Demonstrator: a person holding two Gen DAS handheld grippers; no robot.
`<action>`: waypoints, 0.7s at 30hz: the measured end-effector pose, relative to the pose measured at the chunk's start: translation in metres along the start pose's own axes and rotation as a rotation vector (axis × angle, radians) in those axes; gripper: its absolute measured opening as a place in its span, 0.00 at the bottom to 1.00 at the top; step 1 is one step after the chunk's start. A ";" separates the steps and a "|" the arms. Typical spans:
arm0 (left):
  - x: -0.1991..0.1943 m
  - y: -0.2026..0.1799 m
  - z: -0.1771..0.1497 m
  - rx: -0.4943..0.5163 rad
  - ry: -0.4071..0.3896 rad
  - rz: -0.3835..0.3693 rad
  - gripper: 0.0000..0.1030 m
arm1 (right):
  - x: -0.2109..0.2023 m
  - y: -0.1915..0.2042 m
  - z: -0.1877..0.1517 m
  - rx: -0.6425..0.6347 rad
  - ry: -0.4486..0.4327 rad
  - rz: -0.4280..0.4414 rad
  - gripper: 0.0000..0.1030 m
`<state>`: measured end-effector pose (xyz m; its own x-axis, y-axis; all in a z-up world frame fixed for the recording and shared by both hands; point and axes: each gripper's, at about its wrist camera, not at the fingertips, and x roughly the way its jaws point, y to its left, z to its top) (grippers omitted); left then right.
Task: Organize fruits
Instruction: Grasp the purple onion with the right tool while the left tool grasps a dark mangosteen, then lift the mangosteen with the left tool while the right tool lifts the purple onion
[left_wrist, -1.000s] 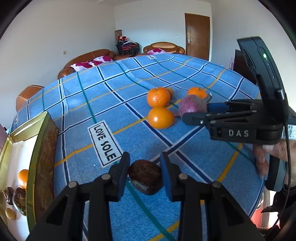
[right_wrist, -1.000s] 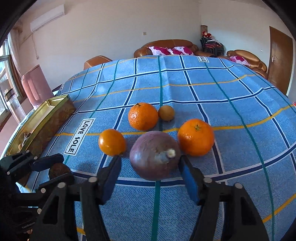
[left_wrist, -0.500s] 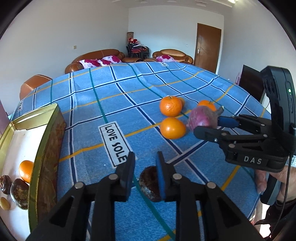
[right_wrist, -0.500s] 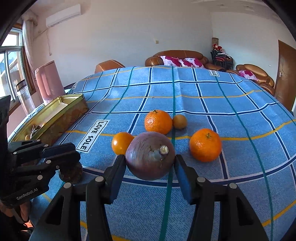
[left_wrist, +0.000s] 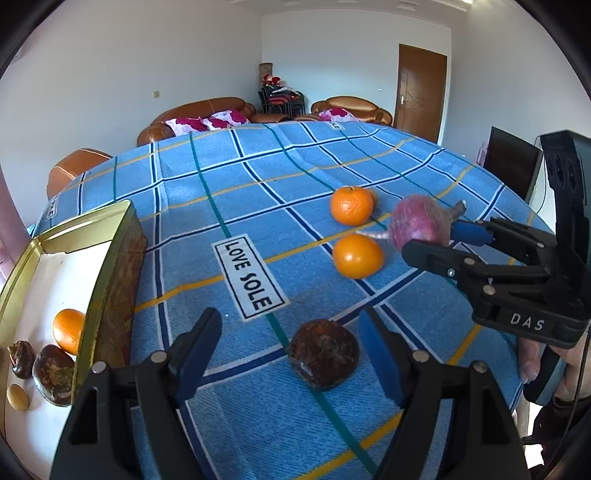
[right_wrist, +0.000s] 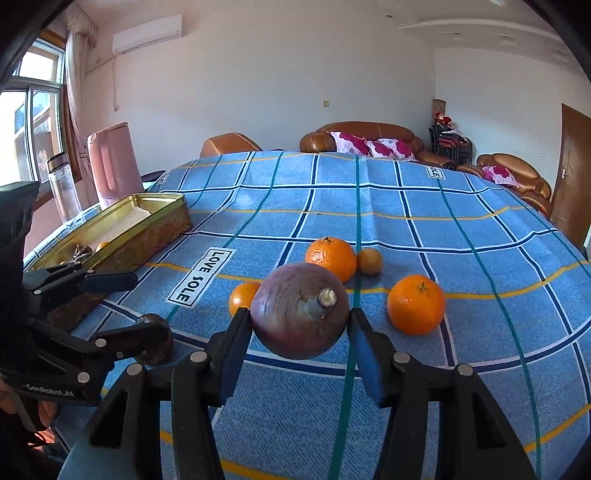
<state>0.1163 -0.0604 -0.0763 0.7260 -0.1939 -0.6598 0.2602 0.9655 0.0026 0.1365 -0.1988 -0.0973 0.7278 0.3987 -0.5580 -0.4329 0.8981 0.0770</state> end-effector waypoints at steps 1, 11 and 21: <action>0.000 -0.001 0.000 0.009 0.005 -0.004 0.77 | -0.001 0.002 -0.001 -0.001 -0.007 0.003 0.53; 0.011 -0.009 -0.001 0.051 0.070 -0.047 0.59 | -0.005 0.021 -0.003 -0.033 -0.033 0.045 0.53; 0.003 0.000 -0.005 0.002 0.019 -0.084 0.41 | -0.012 0.027 -0.006 -0.065 -0.078 0.065 0.53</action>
<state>0.1152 -0.0604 -0.0819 0.6896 -0.2711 -0.6716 0.3214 0.9455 -0.0517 0.1136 -0.1807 -0.0933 0.7352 0.4713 -0.4873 -0.5122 0.8570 0.0561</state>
